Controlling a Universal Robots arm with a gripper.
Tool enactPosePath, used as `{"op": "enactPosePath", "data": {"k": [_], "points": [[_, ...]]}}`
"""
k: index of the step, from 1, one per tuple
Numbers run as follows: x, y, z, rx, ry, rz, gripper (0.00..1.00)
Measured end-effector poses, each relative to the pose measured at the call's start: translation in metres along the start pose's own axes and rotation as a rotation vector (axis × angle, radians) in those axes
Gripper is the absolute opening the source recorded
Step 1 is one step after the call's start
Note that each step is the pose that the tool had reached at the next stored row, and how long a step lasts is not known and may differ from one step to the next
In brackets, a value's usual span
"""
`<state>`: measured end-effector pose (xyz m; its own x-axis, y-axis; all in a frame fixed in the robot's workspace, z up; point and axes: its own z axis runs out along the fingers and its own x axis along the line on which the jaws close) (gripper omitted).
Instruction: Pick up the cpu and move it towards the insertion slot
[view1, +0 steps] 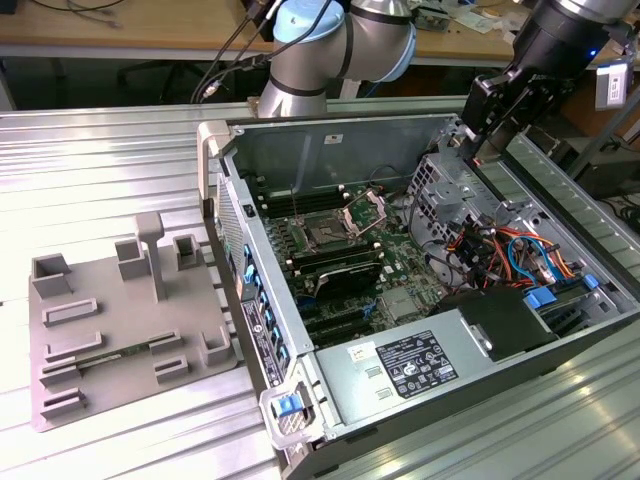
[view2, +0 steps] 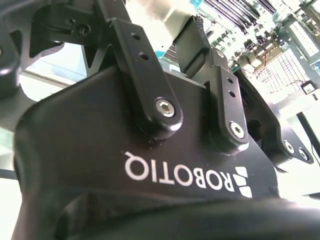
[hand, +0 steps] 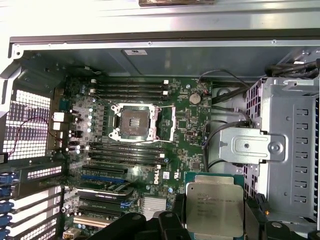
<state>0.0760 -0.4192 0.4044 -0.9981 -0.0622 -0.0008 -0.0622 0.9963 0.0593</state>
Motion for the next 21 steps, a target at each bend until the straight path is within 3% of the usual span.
{"op": "enactPosePath", "data": {"k": [21], "points": [[0.005,0.0002,0.0025,0.0,0.0,0.0,0.55]]}}
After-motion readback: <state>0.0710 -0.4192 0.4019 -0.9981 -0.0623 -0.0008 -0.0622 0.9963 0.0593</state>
